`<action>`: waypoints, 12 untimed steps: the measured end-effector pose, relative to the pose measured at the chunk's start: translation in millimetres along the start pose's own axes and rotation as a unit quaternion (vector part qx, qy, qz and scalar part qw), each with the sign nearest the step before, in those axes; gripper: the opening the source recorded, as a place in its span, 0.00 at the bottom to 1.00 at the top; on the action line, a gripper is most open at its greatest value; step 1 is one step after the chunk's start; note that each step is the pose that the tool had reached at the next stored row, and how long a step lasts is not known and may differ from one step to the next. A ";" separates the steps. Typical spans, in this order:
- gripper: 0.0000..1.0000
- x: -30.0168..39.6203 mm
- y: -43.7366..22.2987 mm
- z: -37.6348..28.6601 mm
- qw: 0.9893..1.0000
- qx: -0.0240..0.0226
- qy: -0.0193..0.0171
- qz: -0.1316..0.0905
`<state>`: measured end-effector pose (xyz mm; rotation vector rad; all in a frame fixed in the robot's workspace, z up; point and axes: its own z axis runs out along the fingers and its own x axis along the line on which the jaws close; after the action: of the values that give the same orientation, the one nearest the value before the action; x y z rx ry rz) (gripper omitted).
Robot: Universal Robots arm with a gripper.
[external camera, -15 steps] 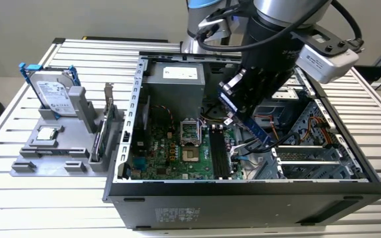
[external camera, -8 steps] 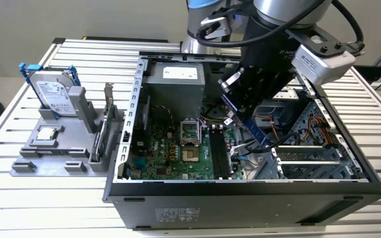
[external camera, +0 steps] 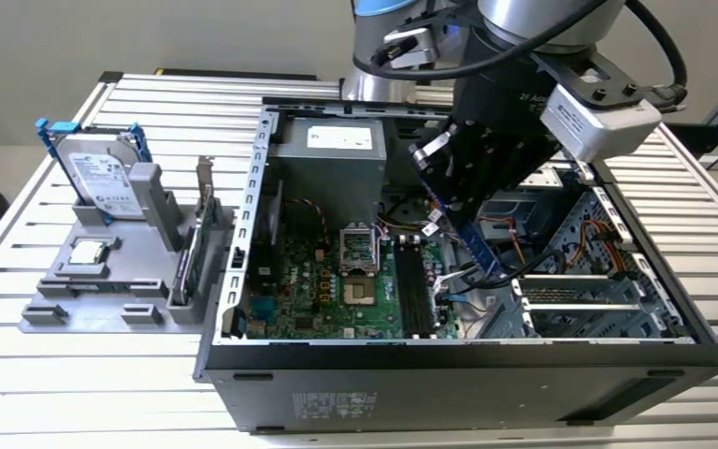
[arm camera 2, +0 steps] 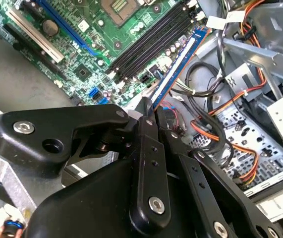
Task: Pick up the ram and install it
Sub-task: 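Insert the ram into the slot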
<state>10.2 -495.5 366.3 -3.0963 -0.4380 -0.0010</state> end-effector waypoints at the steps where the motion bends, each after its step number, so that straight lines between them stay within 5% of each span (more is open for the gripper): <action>1: 0.00 0.0 0.0 0.0 1.000 0.000 0.000 0.007; 12: 0.00 0.0 0.0 0.0 0.997 0.000 0.001 0.071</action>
<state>10.2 -495.6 366.3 -3.1196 -0.2176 -0.0026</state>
